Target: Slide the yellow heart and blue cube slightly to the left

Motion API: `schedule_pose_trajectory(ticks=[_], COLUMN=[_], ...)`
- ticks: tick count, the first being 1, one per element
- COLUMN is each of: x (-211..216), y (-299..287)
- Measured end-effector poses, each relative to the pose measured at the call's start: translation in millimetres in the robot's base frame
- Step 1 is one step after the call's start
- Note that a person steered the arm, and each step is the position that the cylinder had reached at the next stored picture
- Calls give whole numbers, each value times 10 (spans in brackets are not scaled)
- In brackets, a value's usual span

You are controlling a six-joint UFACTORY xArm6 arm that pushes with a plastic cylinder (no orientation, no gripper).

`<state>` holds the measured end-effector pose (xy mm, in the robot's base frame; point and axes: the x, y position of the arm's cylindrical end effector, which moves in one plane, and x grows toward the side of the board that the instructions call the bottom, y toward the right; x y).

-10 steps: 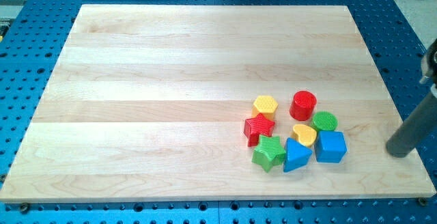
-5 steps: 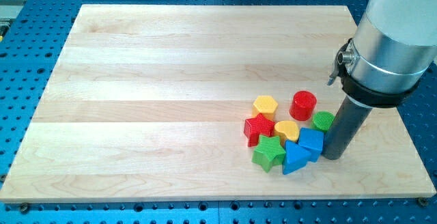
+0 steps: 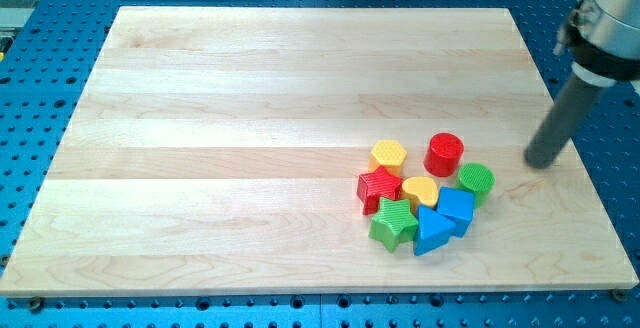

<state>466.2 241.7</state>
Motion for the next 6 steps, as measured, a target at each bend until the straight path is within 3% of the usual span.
schedule_pose_trajectory(ticks=[2,6], x=[-214,-173], y=[-652,-1134])
